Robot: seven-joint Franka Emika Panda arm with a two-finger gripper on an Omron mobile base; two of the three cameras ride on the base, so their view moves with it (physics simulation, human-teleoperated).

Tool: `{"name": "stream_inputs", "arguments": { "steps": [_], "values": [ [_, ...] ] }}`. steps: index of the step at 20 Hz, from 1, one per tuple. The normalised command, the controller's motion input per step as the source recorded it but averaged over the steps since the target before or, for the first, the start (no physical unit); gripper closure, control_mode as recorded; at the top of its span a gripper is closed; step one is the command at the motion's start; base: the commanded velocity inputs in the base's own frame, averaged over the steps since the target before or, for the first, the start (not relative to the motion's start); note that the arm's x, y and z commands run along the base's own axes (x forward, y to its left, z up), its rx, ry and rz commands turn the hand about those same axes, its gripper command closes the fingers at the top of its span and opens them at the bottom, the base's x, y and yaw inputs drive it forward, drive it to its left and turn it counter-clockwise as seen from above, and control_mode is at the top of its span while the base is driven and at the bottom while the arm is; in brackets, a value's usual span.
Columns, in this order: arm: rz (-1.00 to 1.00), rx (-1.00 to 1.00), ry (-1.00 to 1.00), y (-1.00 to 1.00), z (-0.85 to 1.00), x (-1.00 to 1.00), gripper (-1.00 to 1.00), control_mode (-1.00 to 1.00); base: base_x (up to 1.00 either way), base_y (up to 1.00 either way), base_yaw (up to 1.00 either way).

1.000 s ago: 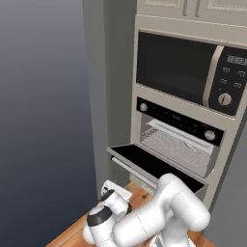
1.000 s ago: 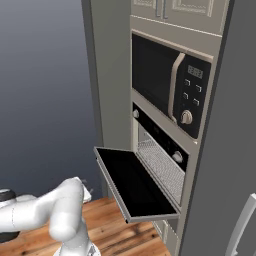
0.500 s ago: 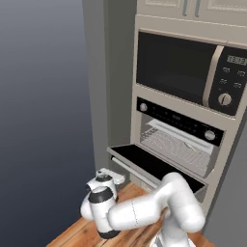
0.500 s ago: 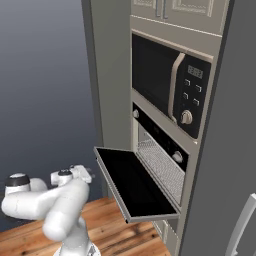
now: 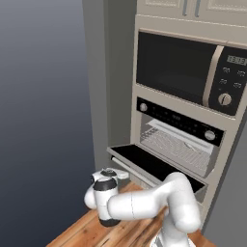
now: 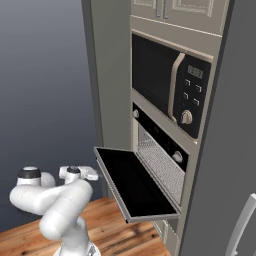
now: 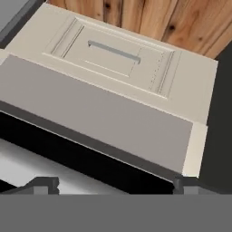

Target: Place the fish on the bottom rack of the oven, and slide the tray back inside. Close the oven door.

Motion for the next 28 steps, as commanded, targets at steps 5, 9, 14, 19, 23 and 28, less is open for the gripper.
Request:
{"name": "stream_inputs", "arguments": {
  "steps": [5, 9, 14, 19, 23, 28],
  "values": [
    [-0.09, -0.10, 0.00, -0.55, -1.00, -0.62, -1.00, -1.00, 0.00, 0.00, 0.00],
    [-0.08, -0.09, 0.00, -0.45, -1.00, -0.35, -1.00, -1.00, 0.00, 0.00, 0.00],
    [-0.11, -0.04, -0.05, -0.80, -1.00, -0.11, -1.00, -1.00, 0.00, 0.00, 0.00],
    [-0.13, 0.00, -0.18, -0.97, -0.51, -0.01, -1.00, -1.00, 0.00, 0.00, 0.00],
    [-0.12, -0.04, -0.41, -1.00, 0.24, 0.00, -1.00, -1.00, 0.00, 0.00, 0.00],
    [-0.13, -0.15, -0.48, -1.00, 0.51, 0.00, -1.00, -1.00, 0.00, 0.00, 0.00]
  ]
}}
